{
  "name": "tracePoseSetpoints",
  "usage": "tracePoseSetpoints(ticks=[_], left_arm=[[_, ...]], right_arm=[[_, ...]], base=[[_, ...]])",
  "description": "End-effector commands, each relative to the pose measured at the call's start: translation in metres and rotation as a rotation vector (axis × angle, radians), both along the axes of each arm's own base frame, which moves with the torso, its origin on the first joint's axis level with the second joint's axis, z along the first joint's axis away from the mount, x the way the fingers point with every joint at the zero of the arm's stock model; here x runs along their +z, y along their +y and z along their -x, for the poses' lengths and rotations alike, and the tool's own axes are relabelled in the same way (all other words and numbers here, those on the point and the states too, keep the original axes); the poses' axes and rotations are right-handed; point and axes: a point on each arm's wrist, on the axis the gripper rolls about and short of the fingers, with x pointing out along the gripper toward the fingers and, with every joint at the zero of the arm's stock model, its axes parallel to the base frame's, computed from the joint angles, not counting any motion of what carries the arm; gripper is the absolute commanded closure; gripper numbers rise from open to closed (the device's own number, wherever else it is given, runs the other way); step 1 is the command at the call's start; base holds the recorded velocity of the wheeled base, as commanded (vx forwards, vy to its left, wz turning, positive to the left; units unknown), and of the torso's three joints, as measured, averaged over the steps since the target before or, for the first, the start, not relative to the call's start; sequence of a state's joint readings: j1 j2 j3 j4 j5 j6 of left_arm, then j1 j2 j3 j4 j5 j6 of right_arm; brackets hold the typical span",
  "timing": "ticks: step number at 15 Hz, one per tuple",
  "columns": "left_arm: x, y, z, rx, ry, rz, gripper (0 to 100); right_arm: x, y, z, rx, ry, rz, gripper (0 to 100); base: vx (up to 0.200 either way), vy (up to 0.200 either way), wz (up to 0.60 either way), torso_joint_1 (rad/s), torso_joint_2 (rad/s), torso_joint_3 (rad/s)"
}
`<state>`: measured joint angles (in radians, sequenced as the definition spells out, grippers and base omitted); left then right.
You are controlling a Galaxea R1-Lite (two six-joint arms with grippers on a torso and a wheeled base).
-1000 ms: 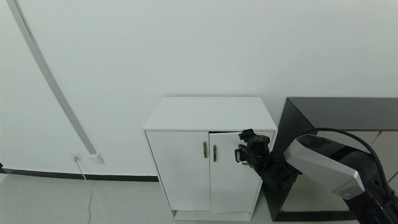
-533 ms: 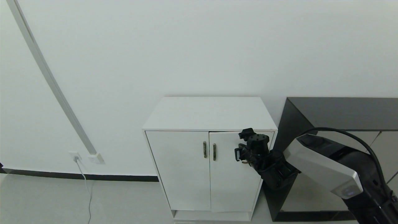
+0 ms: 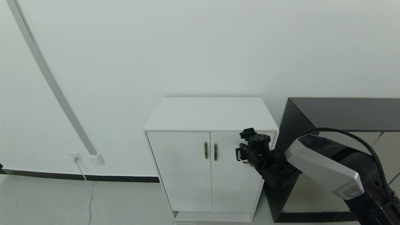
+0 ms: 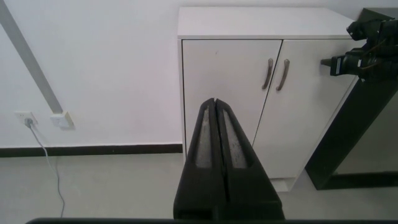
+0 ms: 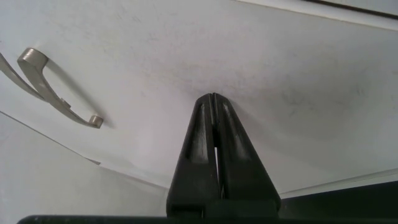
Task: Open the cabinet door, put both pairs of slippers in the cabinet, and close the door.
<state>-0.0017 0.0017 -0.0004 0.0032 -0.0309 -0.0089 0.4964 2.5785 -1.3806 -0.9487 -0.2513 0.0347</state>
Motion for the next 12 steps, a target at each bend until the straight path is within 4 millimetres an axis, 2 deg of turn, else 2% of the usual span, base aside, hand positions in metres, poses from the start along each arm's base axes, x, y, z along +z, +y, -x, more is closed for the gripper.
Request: tracePoseSetpoints(ticks=[1, 12], left_arm=[[-0.0001, 0.0, 0.0, 0.0, 0.0, 0.0, 100], [0.0003, 0.0, 0.0001, 0.0, -0.001, 0.0, 100]], right_arm=[[-0.0015, 0.0005, -0.0003, 0.001, 0.001, 0.001, 100], [-0.005, 0.0015, -0.0022, 0.001, 0.0, 0.003, 100]], base=[[0.0, 0.0, 0.0, 0.0, 0.0, 0.0], [0.0, 0.0, 0.0, 0.0, 0.0, 0.0]])
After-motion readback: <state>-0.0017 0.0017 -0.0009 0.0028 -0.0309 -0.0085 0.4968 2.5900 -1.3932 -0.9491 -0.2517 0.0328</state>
